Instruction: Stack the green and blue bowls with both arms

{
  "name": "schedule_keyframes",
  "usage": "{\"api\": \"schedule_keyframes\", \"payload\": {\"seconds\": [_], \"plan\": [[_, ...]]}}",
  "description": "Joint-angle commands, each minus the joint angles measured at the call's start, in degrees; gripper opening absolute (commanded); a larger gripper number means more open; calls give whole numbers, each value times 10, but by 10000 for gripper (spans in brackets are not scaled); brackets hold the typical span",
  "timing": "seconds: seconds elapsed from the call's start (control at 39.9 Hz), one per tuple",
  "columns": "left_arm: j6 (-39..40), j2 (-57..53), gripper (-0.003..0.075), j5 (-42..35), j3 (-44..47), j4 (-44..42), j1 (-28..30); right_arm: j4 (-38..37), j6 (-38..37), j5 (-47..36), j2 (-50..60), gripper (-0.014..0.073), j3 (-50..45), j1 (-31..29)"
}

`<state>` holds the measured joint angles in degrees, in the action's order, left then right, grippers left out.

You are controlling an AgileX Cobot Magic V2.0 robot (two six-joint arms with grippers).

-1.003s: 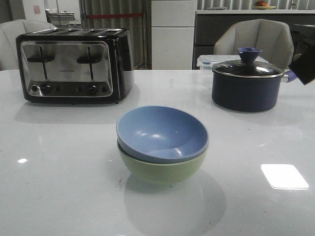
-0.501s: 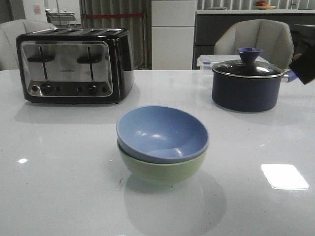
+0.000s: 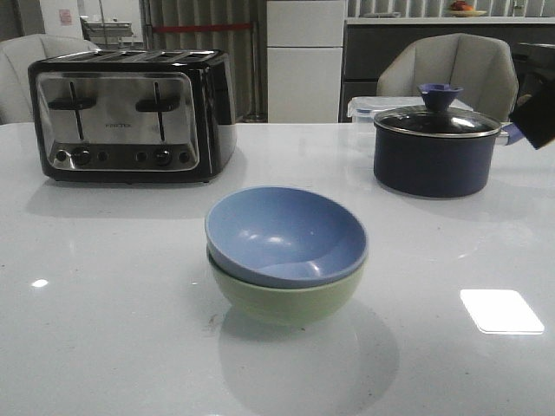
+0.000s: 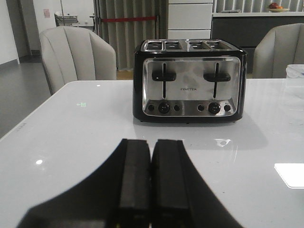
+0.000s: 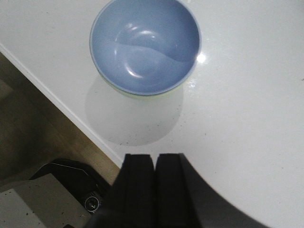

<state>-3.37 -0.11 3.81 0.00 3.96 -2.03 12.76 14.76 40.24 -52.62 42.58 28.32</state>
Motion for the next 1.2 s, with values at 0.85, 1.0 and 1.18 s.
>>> {"api": "schedule_keyframes", "payload": {"seconds": [0.85,1.0,1.18], "plan": [[6,-12,97,-53,6,-1,-3,1,5,-390,526,56,-420,-286],[6,-12,97,-53,6,-1,-3,1,5,-407,537,56,-439,-286],[6,-11,97,-53,6,-1,-3,2,4,-411,538,56,-439,-286]]}}
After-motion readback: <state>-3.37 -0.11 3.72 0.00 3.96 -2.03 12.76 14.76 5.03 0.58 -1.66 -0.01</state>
